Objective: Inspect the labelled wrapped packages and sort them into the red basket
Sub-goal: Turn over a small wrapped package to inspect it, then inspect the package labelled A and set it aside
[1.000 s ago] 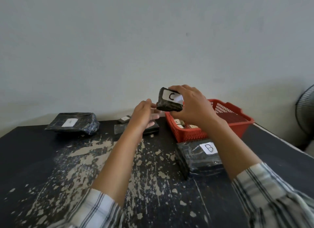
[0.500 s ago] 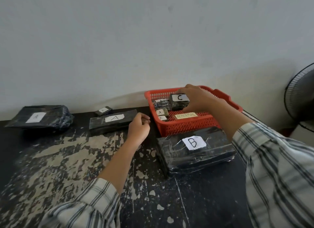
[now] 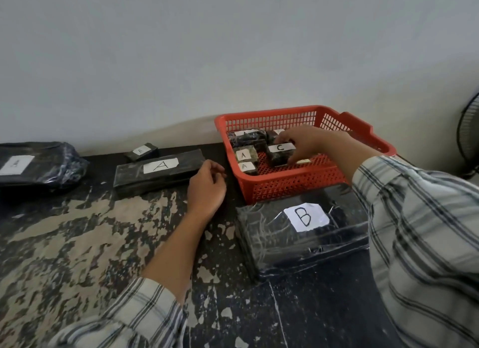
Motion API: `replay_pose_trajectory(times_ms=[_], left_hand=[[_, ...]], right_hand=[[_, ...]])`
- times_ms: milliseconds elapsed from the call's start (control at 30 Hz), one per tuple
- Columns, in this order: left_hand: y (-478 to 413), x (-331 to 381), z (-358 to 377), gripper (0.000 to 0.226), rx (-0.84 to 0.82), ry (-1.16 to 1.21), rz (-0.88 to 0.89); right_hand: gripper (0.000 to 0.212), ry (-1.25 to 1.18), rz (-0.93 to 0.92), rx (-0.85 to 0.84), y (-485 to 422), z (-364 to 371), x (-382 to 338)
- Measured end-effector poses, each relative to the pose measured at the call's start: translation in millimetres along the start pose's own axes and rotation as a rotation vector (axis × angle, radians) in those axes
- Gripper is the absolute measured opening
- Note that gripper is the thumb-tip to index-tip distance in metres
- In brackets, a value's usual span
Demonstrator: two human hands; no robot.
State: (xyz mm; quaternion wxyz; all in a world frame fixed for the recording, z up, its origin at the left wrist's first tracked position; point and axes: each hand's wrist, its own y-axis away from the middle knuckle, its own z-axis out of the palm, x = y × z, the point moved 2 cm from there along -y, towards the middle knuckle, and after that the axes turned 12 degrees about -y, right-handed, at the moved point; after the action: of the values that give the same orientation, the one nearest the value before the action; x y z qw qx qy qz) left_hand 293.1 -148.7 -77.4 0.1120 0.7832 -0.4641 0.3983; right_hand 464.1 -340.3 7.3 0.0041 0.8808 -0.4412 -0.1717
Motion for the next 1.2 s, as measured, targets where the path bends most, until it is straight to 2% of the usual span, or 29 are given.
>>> replay_pose_trajectory(times_ms=[400, 633, 733, 867, 967, 1067, 1200], left_hand=[[-4.3, -2.7, 0.1, 0.013, -0.02, 0.005, 0.02], [-1.3, -1.5, -2.1, 0.013, -0.041, 0.012, 0.03], [2.0, -2.8, -4.6, 0.015, -0.065, 0.025, 0.043], [4.9, -0.5, -10.8, 0.017, -0.118, 0.016, 0.07], [7.5, 3.4, -22.8, 0.015, -0.146, -0.013, 0.086], [12.4, 2.7, -42.5, 0.011, -0.129, -0.014, 0.133], [19.1, -18.1, -90.7, 0.01, -0.054, -0.077, 0.142]], right_hand=[[0.071, 0.008, -0.044, -0.013, -19.2, 9.7, -8.9], [0.076, 0.026, -0.029, 0.004, -6.8, 6.8, -16.6], [0.058, 0.054, -0.053, 0.081, 5.3, -2.1, -28.9], [0.029, 0.031, -0.093, 0.289, 24.9, -11.8, -60.8], [0.026, -0.028, -0.126, 0.435, 38.4, -13.0, -98.9], [0.025, -0.109, -0.194, 0.514, 47.7, -5.4, -138.3], [0.024, -0.172, -0.315, 0.495, 55.7, 17.8, -195.8]])
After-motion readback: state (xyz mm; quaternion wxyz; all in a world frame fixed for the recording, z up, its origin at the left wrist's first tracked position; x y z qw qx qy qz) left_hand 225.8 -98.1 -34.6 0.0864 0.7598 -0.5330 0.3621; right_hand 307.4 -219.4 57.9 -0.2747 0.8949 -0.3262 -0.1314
